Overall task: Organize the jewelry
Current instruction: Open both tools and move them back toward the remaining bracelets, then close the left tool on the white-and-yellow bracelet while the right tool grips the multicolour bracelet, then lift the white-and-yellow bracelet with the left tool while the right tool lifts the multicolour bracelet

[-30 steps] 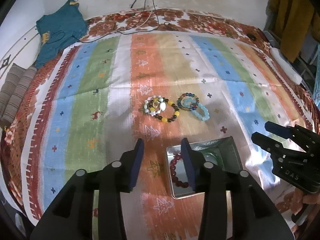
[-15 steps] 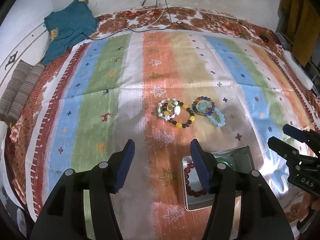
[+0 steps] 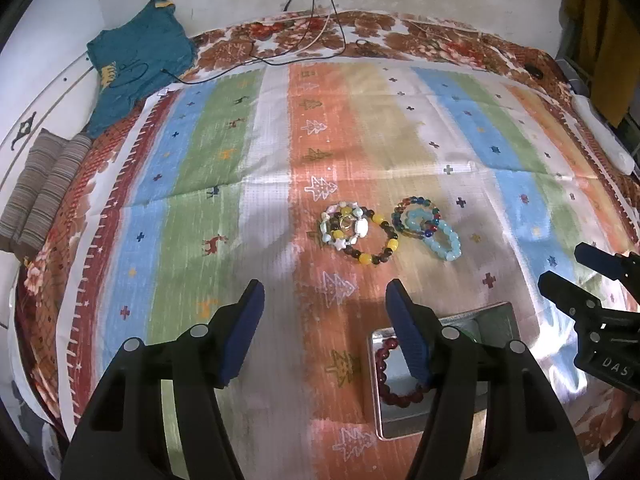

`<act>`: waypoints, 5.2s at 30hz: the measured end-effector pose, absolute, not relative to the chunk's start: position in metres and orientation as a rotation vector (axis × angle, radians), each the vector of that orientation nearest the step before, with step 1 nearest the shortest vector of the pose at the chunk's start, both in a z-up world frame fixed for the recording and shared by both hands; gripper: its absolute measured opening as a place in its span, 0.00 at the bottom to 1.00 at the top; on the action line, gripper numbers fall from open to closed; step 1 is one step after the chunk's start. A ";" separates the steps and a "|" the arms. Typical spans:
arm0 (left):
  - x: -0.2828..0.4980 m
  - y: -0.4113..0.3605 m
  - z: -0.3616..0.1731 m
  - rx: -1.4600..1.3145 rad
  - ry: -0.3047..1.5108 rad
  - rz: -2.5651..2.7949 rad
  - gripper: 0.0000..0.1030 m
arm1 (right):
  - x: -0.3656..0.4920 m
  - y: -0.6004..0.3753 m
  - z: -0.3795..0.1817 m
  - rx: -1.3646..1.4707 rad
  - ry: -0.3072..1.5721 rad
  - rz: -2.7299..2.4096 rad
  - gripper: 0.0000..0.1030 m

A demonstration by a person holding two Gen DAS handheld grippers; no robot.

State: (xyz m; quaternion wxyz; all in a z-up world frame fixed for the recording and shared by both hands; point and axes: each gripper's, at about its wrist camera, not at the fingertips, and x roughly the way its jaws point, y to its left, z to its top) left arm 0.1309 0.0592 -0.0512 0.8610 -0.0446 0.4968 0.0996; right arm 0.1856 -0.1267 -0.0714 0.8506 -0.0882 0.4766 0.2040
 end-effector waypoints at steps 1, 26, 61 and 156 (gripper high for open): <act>0.134 0.061 -0.053 -0.093 1.047 0.213 0.62 | 0.187 -0.125 -0.072 -0.189 1.005 0.431 0.71; 0.156 0.067 -0.065 -0.073 1.090 0.235 0.62 | 0.209 -0.114 -0.074 -0.192 1.020 0.433 0.71; 0.216 0.086 -0.095 -0.064 1.168 0.259 0.62 | 0.264 -0.090 -0.105 -0.256 1.079 0.400 0.71; 0.227 0.061 -0.067 -0.060 1.099 0.095 0.10 | 0.276 -0.080 -0.094 -0.290 1.010 0.446 0.10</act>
